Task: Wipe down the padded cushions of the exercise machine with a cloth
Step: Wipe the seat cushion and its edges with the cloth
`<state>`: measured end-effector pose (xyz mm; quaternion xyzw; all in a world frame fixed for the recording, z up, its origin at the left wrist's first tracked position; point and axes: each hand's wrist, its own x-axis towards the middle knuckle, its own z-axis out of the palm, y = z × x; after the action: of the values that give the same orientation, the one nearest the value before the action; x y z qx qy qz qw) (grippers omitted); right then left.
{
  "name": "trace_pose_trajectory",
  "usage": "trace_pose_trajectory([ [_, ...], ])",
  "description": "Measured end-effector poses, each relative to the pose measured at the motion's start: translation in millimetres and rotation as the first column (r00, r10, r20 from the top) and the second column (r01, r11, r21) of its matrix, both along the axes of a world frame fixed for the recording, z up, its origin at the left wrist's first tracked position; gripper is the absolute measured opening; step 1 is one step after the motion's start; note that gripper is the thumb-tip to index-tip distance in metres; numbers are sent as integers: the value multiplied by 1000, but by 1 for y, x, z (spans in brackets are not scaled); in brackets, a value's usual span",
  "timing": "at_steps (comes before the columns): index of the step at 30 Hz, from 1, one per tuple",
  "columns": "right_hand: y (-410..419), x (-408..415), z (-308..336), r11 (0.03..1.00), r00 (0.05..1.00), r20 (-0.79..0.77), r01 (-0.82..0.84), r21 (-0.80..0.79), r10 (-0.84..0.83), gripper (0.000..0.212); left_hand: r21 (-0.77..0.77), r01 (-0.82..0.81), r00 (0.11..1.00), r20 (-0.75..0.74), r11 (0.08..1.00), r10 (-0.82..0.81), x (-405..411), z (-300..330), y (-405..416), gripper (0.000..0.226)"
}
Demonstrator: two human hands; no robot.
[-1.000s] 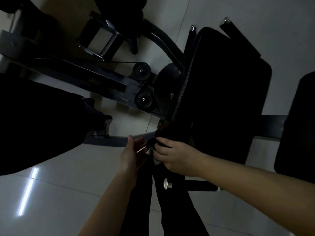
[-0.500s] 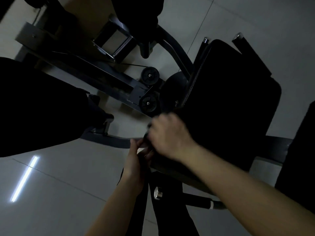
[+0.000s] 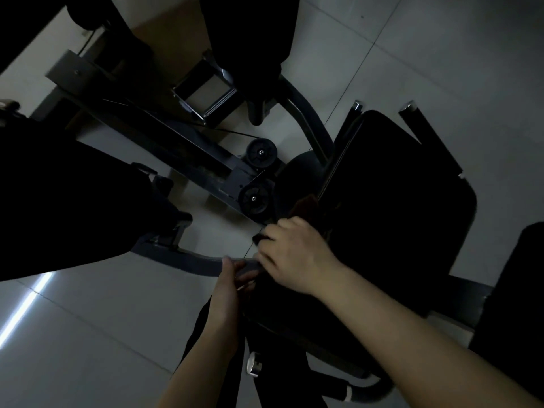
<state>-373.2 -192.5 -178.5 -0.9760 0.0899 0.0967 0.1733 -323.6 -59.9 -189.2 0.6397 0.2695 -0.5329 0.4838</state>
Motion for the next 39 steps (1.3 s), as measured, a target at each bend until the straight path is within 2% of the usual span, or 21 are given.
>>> trace_pose_trajectory([
  [2,-37,6,-3,998,999,7,-37,-57,38,35,22,45,996,81,999,-46,2,-1,-12,46],
  [5,-103,20,-2,980,1000,-26,-16,-196,11,48,65,255,923,282,965,-263,0,5,-37,33],
  [8,-166,27,-1,940,984,63,178,-292,-166,56,160,503,748,413,850,-520,-3,13,-75,39],
  [10,-180,26,-5,905,946,141,322,-279,-293,49,224,576,663,435,786,-609,-3,8,-100,50],
  [13,-139,16,-10,906,912,241,378,-190,-330,33,361,590,618,375,723,-691,-6,1,-124,55],
  [17,-96,-11,2,968,961,175,234,-91,-215,31,559,503,545,387,659,-744,-15,4,-128,54],
  [20,-139,7,-7,960,979,156,167,-223,-134,40,646,468,499,369,602,-784,-18,3,-130,50],
  [22,-184,28,-15,898,962,155,268,-349,-226,47,662,441,495,384,606,-779,-19,4,-133,46],
  [24,-221,36,-17,832,895,114,443,-333,-431,52,667,417,503,396,617,-768,-20,5,-135,41],
  [26,-228,29,-19,778,804,111,594,-205,-584,48,675,426,511,371,603,-776,-20,4,-136,38],
  [30,-170,-16,-22,708,698,262,703,-73,-666,41,671,461,539,308,581,-784,-17,6,-139,43],
  [35,-122,-100,-22,624,625,143,780,-58,-768,51,691,450,524,308,565,-794,-17,11,-143,47],
  [37,-134,-113,-31,532,539,136,842,-87,-832,56,697,435,516,327,571,-792,-18,11,-144,44],
  [39,-152,-102,-39,385,385,194,922,-38,-902,56,695,430,514,336,576,-789,-19,11,-144,39],
])
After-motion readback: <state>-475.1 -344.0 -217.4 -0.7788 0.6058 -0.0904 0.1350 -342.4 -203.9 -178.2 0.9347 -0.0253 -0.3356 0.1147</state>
